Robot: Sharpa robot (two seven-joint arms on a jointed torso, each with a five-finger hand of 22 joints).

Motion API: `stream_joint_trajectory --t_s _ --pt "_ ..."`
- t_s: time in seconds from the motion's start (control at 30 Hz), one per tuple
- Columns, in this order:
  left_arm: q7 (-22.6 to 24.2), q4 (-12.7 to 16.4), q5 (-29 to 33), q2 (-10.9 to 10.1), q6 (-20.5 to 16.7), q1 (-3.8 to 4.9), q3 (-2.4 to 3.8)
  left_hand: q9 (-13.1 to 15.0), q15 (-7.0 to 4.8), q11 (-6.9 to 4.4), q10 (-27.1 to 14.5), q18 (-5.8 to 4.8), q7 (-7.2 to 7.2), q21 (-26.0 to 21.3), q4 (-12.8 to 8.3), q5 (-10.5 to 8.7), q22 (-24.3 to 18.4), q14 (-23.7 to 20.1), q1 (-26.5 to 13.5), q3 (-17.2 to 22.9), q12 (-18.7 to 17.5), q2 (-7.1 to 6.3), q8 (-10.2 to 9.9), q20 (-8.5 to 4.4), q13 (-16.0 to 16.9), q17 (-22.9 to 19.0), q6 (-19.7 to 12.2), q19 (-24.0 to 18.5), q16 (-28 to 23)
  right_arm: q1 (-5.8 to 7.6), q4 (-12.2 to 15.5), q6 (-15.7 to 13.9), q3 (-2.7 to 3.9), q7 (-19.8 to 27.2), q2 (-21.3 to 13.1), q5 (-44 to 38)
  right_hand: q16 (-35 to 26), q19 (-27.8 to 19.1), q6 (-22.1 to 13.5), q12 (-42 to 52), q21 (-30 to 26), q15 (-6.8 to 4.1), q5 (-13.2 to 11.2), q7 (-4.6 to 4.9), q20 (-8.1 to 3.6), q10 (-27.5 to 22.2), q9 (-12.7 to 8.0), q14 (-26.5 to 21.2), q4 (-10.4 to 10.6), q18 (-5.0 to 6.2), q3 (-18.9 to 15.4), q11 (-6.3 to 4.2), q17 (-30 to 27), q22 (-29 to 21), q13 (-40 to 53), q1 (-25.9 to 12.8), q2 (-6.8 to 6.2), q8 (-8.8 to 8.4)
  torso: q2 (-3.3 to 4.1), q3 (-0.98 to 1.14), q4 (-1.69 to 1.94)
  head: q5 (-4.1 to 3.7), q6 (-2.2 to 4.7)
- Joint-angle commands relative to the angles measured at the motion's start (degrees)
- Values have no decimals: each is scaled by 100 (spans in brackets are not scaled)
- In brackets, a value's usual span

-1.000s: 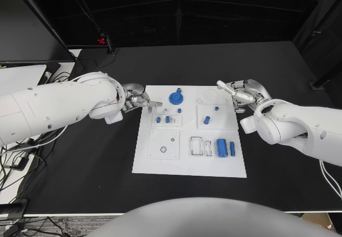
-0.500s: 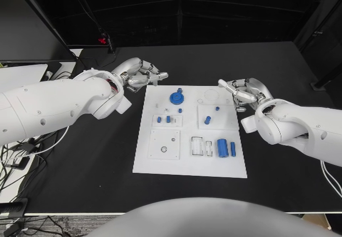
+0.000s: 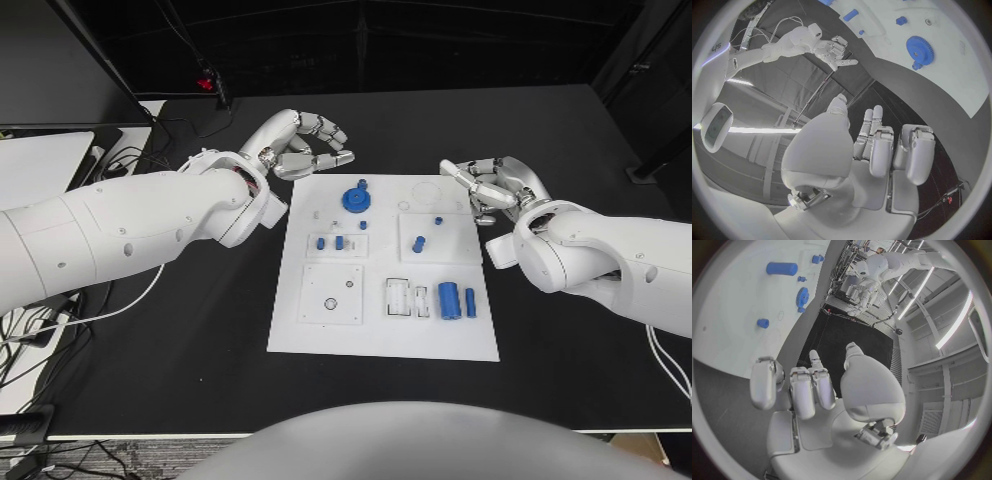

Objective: Assemble the parts on the task board

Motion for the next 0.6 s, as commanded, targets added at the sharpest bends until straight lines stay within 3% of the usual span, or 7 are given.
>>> stream_joint_trajectory --t_s 0.03,0.13,0.37,0.5,0.6 --pt "355 -121 -705 82 -270 -43 4 -237 19 -4 88 -82 -13 18 -5 10 1509 599 161 72 -21 -18 -106 52 -215 1510 131 597 5 6 2 -27 2 120 8 8 14 -19 42 -14 -19 0 38 9 32 388 3 596 -19 113 -29 18 1510 1064 1327 -3 40 3 1 0 7 -17 4" --pt "328 -236 -1343 160 -278 -88 4 -460 9 -13 175 -82 -23 18 -3 -21 1509 599 323 127 -19 -26 -213 47 -422 1510 246 597 5 6 -1 -30 2 128 16 8 14 -19 42 -14 -19 0 38 9 32 388 3 596 -19 113 -29 18 1510 1064 1327 -3 40 3 0 -3 4 -22 -18" --pt "296 -518 -3244 393 -324 -169 4 -933 -30 -61 402 -82 -76 18 -3 -455 1509 599 661 383 -66 -42 -469 5 -892 1510 647 597 5 4 -11 -62 2 189 35 10 14 -16 43 -12 -17 1 37 10 33 389 3 596 -18 112 -28 20 1510 1065 1329 7 51 3 0 -5 10 -33 -20" --pt "336 -671 -3979 533 -351 -206 5 -1117 -48 -67 465 -82 -90 18 -10 -641 1509 599 798 502 -109 -74 -593 -7 -1089 1510 815 597 5 -1 -18 -73 2 218 44 20 14 -5 44 -9 -6 2 36 11 34 393 3 596 -18 109 -29 20 1510 1070 1332 9 54 3 -5 -4 6 -24 -20" --pt "373 -785 -4443 647 -353 -239 5 -1226 -53 -75 507 -82 -98 18 -11 -888 1509 599 867 607 -142 -98 -670 -14 -1213 1510 920 597 5 -5 -20 -76 2 235 48 33 14 3 44 -8 3 2 35 11 34 395 3 596 -17 106 -29 20 1510 1073 1333 10 55 3 -4 -7 3 -20 -13"
